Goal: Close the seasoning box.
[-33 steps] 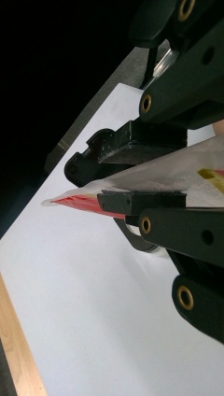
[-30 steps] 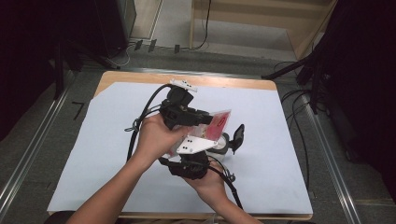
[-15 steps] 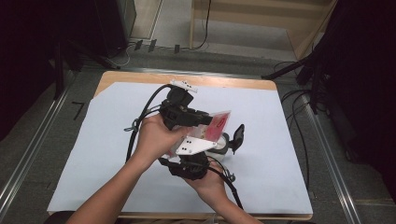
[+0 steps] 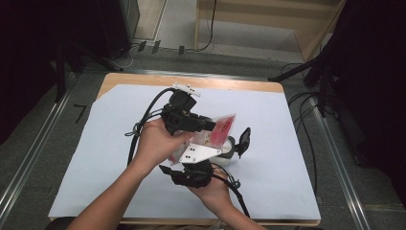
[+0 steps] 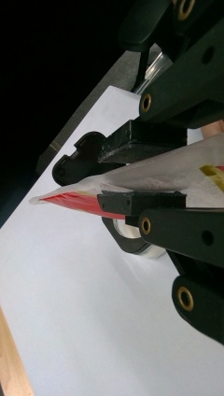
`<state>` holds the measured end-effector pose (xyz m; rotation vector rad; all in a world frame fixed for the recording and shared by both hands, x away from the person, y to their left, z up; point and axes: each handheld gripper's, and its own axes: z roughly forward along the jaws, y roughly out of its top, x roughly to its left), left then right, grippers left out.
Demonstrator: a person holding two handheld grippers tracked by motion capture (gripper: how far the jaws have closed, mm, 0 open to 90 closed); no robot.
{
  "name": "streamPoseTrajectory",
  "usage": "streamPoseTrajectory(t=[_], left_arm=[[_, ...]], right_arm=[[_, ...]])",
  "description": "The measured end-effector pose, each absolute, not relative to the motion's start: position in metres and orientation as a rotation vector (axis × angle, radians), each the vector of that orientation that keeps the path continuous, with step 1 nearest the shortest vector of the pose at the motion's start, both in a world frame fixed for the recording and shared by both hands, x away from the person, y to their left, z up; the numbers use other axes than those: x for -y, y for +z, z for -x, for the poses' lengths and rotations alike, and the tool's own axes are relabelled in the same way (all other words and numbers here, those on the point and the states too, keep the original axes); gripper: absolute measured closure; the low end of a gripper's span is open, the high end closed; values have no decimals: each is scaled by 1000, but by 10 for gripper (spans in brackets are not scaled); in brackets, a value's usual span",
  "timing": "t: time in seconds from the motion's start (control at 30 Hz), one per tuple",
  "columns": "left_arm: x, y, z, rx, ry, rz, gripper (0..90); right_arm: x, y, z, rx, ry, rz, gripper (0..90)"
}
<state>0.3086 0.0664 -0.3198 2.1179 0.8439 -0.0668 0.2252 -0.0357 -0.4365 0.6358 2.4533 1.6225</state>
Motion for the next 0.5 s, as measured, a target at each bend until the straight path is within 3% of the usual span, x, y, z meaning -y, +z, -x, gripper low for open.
streamPoseTrajectory(t=[0.5], left_arm=[[-80, -327, -307, -898, -142, -2174, 752]], right_arm=[[30, -451, -221, -2509, 1580, -622, 575]])
